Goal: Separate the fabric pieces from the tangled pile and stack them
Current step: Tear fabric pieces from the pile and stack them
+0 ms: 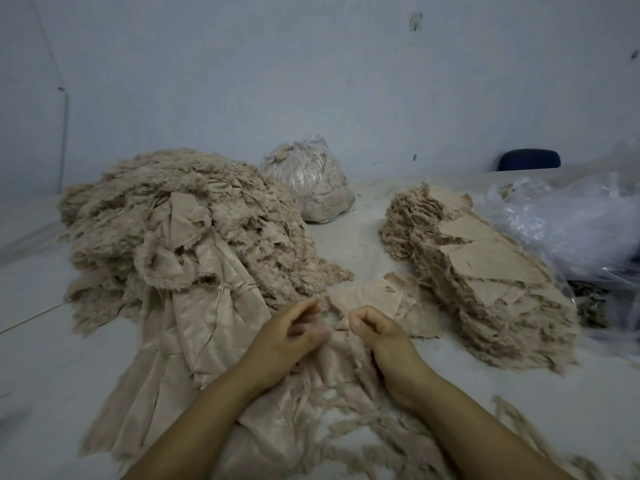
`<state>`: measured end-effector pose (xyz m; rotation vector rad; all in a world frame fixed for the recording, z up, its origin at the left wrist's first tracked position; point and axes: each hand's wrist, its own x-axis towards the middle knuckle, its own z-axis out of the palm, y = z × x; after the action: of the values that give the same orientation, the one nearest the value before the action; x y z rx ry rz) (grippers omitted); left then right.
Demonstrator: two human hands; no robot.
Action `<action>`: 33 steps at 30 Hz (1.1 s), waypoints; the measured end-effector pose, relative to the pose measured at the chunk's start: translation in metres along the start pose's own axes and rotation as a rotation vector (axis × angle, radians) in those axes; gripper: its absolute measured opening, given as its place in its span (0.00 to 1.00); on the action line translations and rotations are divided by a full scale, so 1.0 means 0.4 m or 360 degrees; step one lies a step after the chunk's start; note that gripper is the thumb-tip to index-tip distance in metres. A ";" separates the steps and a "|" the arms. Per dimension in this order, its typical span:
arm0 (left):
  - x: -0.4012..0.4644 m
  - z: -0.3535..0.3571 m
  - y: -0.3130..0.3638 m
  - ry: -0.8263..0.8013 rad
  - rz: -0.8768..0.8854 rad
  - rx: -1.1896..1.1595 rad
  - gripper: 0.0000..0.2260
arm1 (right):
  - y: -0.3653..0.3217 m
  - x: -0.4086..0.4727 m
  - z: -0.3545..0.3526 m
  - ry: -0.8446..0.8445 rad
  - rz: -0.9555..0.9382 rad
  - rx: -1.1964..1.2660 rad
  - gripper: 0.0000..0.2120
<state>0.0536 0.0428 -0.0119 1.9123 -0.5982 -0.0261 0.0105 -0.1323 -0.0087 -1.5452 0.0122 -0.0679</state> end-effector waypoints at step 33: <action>0.012 0.024 0.032 0.0737 -0.0521 -0.0704 0.22 | -0.011 -0.019 0.033 0.0110 -0.0362 0.0029 0.10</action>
<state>0.0500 0.0288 -0.0035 1.4928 0.0392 0.0682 0.0035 -0.1186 -0.0043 -1.5202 -0.1094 -0.3010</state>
